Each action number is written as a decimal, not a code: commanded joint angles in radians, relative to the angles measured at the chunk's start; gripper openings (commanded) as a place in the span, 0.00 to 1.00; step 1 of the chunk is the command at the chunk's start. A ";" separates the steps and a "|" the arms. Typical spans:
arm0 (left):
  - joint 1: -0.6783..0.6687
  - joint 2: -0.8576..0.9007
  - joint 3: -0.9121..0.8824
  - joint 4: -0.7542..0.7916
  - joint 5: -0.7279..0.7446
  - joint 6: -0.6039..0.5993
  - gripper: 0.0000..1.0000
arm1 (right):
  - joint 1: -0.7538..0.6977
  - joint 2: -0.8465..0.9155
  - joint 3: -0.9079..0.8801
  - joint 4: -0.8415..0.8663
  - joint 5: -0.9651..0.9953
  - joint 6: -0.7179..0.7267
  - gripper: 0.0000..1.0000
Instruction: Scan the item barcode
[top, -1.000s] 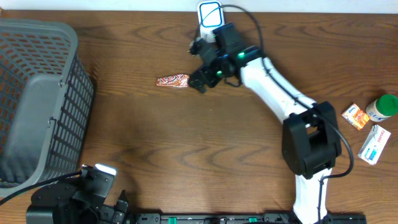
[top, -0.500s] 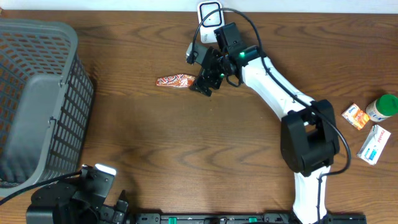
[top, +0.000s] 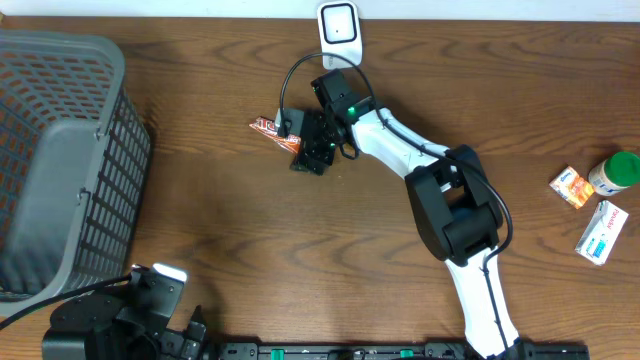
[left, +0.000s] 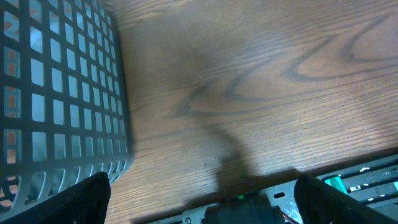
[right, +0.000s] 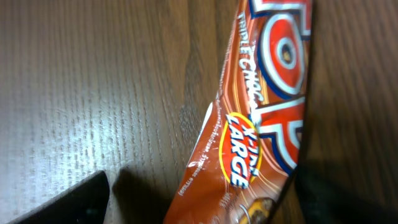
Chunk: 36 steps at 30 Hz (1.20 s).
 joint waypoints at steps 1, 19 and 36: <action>-0.002 -0.003 0.005 -0.002 -0.009 0.006 0.95 | -0.003 0.029 0.017 -0.021 0.084 -0.012 0.52; -0.002 -0.003 0.005 -0.002 -0.009 0.006 0.95 | -0.023 0.015 0.385 -0.264 0.305 0.127 0.01; -0.002 -0.003 0.005 -0.002 -0.009 0.006 0.95 | -0.102 0.129 0.407 0.255 0.871 0.044 0.01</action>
